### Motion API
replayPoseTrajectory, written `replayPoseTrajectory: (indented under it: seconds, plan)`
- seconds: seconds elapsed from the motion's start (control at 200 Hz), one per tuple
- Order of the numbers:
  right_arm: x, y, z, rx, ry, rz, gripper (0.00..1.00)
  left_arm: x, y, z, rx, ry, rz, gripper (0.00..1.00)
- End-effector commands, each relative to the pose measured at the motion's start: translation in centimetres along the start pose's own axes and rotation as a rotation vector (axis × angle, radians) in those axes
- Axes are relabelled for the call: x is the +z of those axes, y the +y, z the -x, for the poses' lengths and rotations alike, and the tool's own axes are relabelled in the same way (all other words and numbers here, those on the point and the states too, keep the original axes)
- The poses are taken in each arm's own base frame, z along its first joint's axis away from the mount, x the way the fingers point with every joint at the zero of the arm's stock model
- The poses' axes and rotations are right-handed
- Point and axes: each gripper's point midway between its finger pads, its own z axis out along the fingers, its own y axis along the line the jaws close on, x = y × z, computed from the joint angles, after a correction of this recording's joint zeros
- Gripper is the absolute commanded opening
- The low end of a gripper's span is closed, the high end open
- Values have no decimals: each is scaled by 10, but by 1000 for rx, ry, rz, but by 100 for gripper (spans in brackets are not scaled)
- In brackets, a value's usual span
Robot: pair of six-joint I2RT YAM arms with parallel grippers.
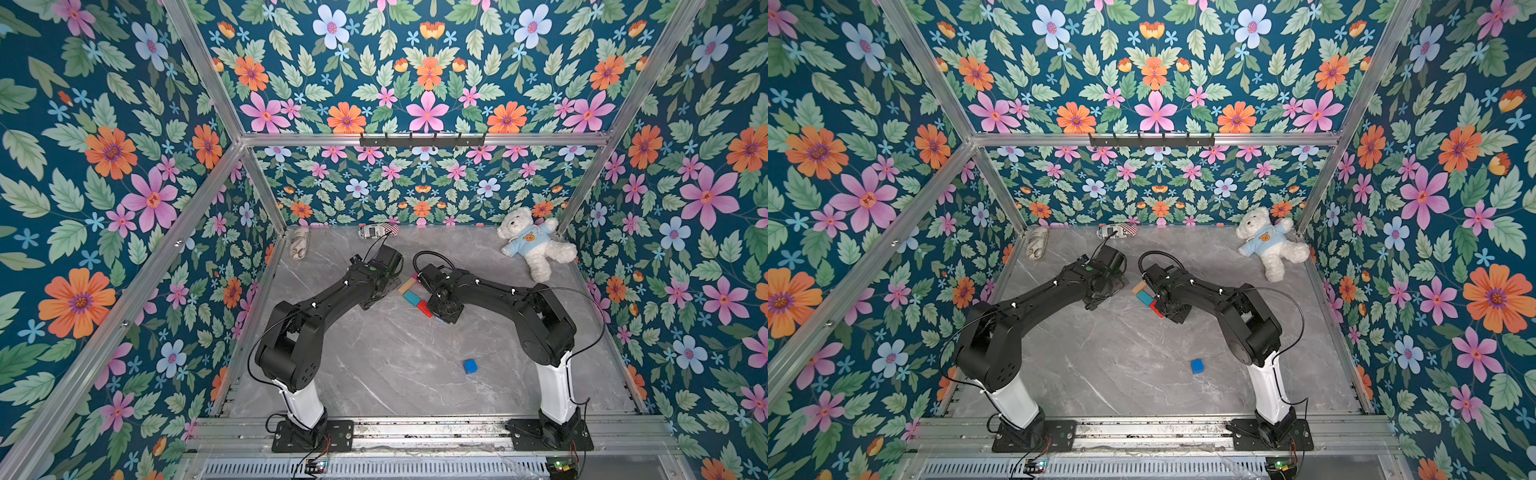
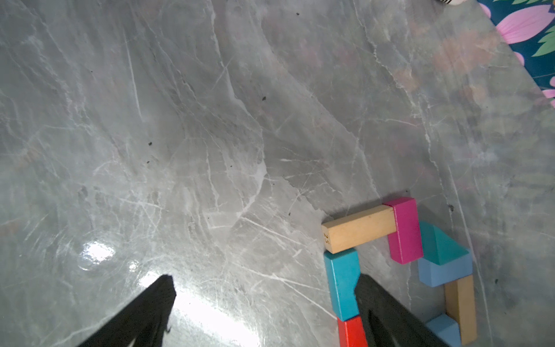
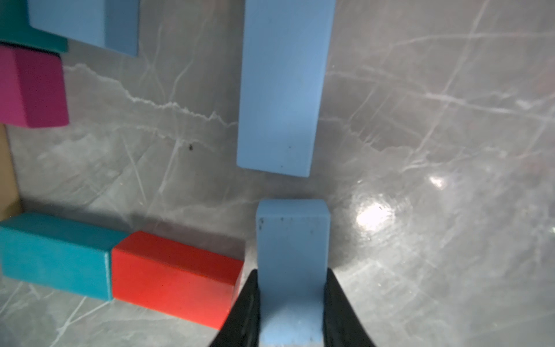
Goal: Assemble a heart with building blocks
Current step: Assemble the building block at the center of the board.
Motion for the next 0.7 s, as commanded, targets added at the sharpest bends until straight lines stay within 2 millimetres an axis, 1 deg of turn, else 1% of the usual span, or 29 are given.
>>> replayPoseTrajectory:
  seconds: [0.0,0.29,0.695]
  plan:
    - [2,-2,-3,17,11,-16,0,0,-1,3,9,-4,-10,97]
    - [6,1,-4,28,20,-23,0,1,2,5,8,0,-12,98]
    - [6,2,3,33,-1,-37,0,2,7,6,-2,3,-15,98]
